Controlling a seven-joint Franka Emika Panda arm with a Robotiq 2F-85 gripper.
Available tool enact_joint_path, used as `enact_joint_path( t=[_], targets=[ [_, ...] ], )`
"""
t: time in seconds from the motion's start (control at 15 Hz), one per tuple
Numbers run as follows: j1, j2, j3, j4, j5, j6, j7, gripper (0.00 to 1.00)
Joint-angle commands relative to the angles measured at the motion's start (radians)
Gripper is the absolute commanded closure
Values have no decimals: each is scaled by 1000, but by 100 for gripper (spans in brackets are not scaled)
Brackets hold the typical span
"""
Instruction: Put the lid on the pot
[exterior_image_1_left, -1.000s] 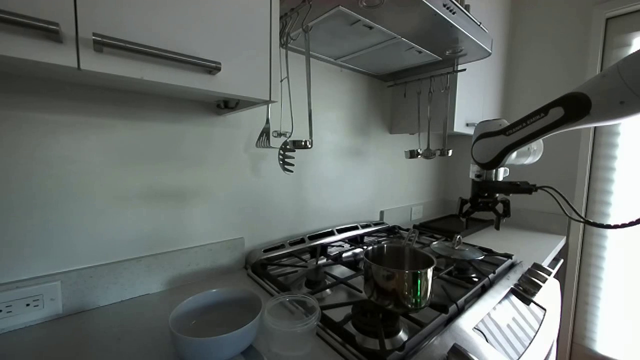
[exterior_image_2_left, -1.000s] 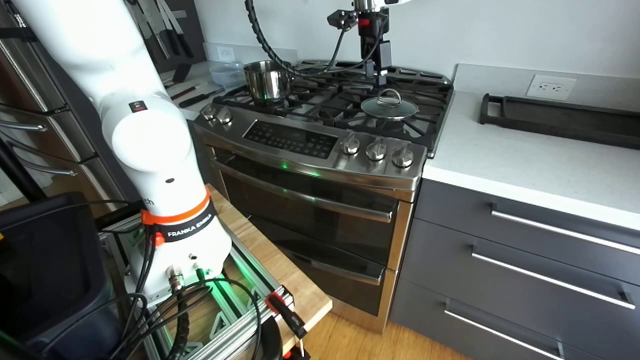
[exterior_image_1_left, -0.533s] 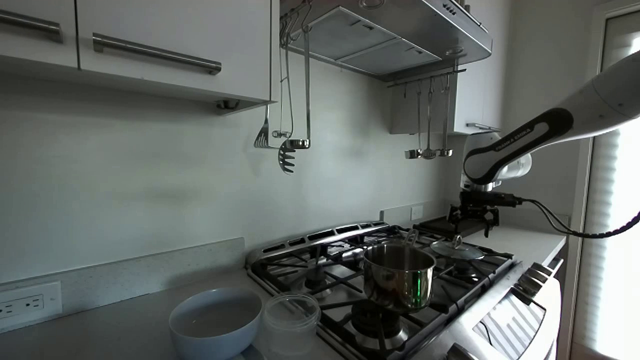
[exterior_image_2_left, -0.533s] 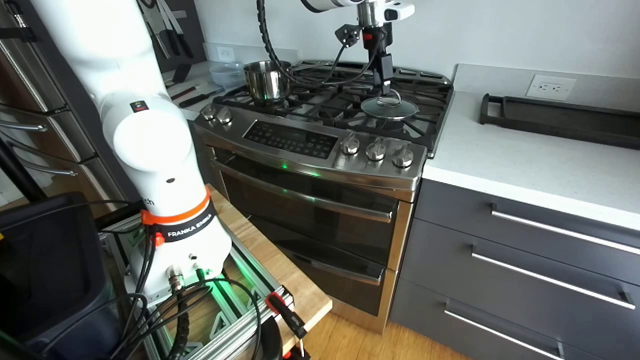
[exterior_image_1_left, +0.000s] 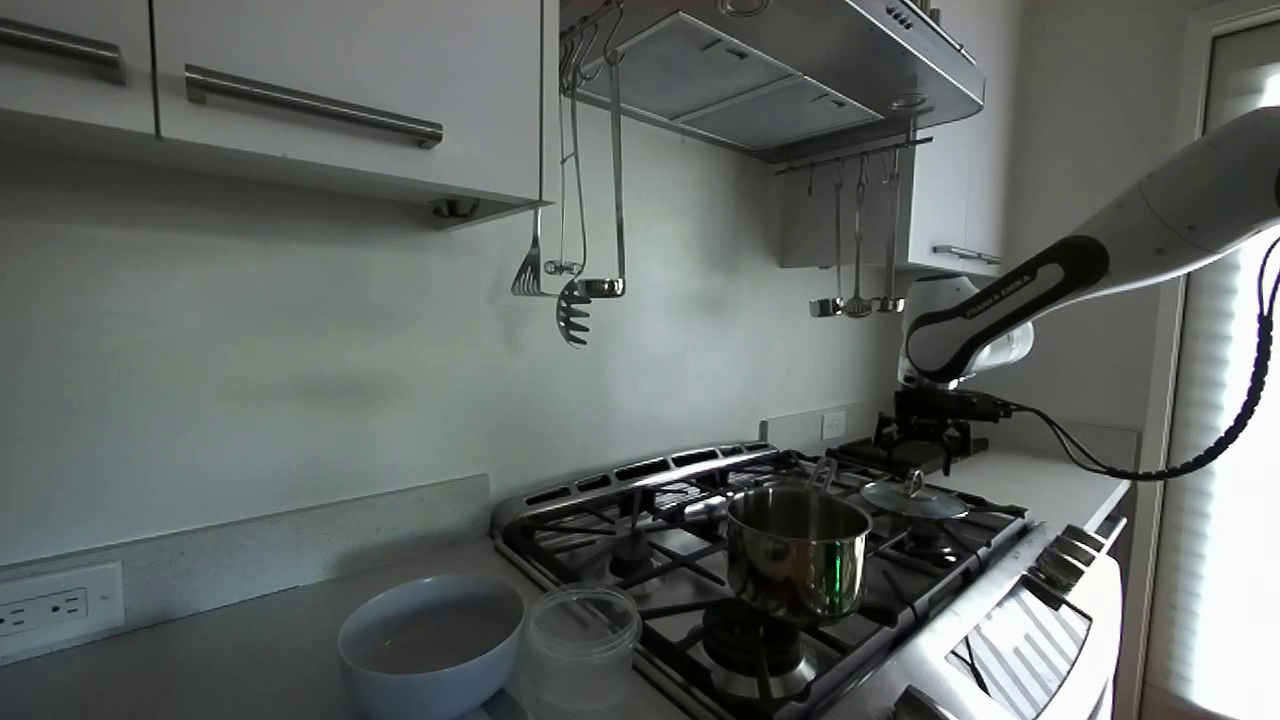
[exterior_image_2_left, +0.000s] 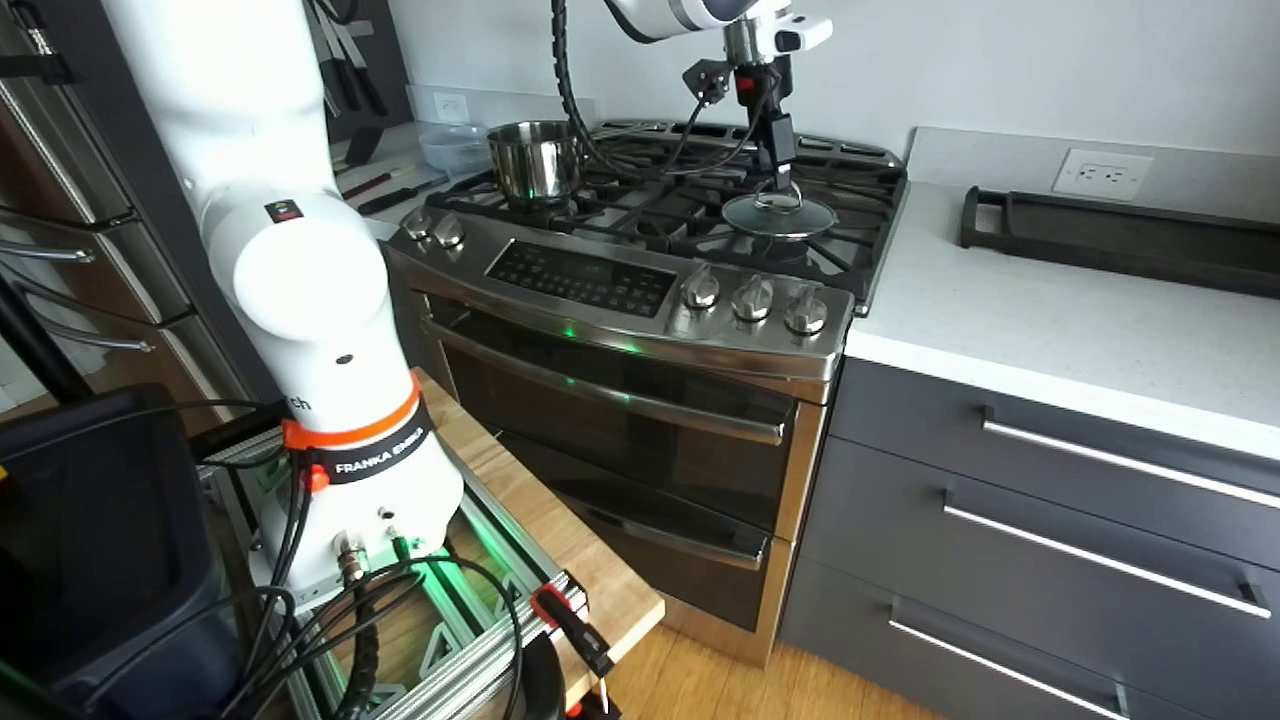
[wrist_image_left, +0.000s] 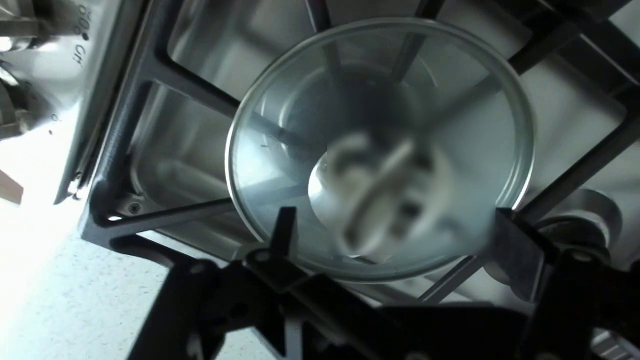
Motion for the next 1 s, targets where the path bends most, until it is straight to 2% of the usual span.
enact_joint_path(
  t=[0.0, 0.4, 0.6, 0.93],
  targets=[
    [31, 59, -24, 52, -21, -5, 30, 32],
    [46, 83, -49, 81, -16, -14, 27, 81],
    [48, 86, -53, 91, -8, -26, 14, 100],
    [60, 71, -48, 103, -7, -63, 1, 96]
  ],
)
